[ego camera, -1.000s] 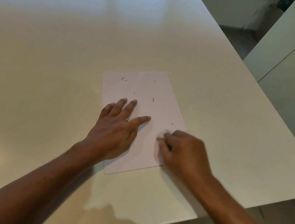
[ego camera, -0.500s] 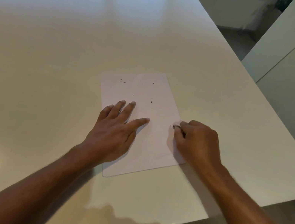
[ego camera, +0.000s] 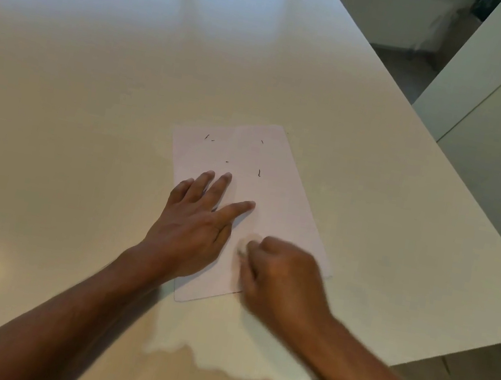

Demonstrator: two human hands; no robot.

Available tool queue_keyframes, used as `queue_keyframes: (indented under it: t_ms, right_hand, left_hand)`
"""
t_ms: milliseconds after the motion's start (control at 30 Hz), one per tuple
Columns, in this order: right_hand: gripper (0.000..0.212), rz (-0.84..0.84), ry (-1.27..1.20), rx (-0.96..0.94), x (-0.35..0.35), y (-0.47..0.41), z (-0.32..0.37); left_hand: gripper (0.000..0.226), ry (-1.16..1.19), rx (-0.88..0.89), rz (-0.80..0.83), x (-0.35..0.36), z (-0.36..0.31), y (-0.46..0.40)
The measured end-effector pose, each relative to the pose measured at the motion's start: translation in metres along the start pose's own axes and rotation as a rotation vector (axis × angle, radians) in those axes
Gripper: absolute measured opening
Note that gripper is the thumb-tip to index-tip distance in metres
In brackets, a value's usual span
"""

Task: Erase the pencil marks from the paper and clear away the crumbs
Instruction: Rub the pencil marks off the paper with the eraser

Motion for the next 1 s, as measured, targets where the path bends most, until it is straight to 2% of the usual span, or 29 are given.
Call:
queue_keyframes:
  t_ms: [33,100,233,300,400,467,600,767,800,933,1000]
  right_hand:
    - [0.021,0.051,-0.026,-0.040,0.005,0.004,0.011]
    - [0.019,0.044,-0.017,-0.026,0.005,-0.005,-0.002]
    - [0.019,-0.128,0.131,0.158,-0.014,-0.039,-0.068]
    - [0.017,-0.100,0.120,0.125,-0.011,-0.033,-0.047]
    - [0.021,0.033,0.011,-0.007,0.007,-0.012,-0.001]
    - [0.021,0.024,0.021,0.016,0.007,-0.024,-0.018]
    - [0.021,-0.129,0.181,0.154,-0.014,-0.056,-0.078]
    - [0.018,0.038,0.047,-0.077,0.010,-0.028,-0.008]
    - [0.019,0.037,0.052,-0.074,0.011,-0.033,-0.015]
    - [0.019,-0.086,0.174,0.134,-0.008,-0.064,-0.081]
    - [0.014,-0.071,0.157,0.091,-0.009,-0.052,-0.059]
  left_hand:
    - [0.055,-0.004,0.004,0.000,0.000,-0.001,0.000]
    - [0.055,-0.006,0.005,-0.012,-0.001,-0.001,0.000]
    - [0.054,-0.001,-0.001,-0.009,-0.001,-0.001,0.000]
    - [0.055,0.004,-0.005,-0.010,-0.001,0.000,0.000]
    - [0.054,0.005,-0.003,-0.005,0.001,0.000,0.000]
    - [0.055,0.008,-0.003,-0.011,-0.001,0.000,0.000]
    - [0.054,0.014,-0.004,-0.007,-0.002,-0.001,0.000]
    - [0.055,0.023,-0.009,-0.004,-0.003,-0.002,0.000]
    - [0.056,0.022,-0.010,-0.004,-0.003,-0.002,0.000]
    - [0.053,0.015,-0.002,-0.012,-0.003,-0.002,0.001]
    - [0.052,0.013,-0.009,-0.024,-0.003,-0.001,0.001]
Point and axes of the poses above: each hand's wrist, its own y-axis away from the middle knuckle, its own x-axis out of the palm, z = x × y, the point moved 10 cm from there along -y, towards the middle knuckle, and after that the axes turned 6 degrees about -z, right-handed, at the moved point
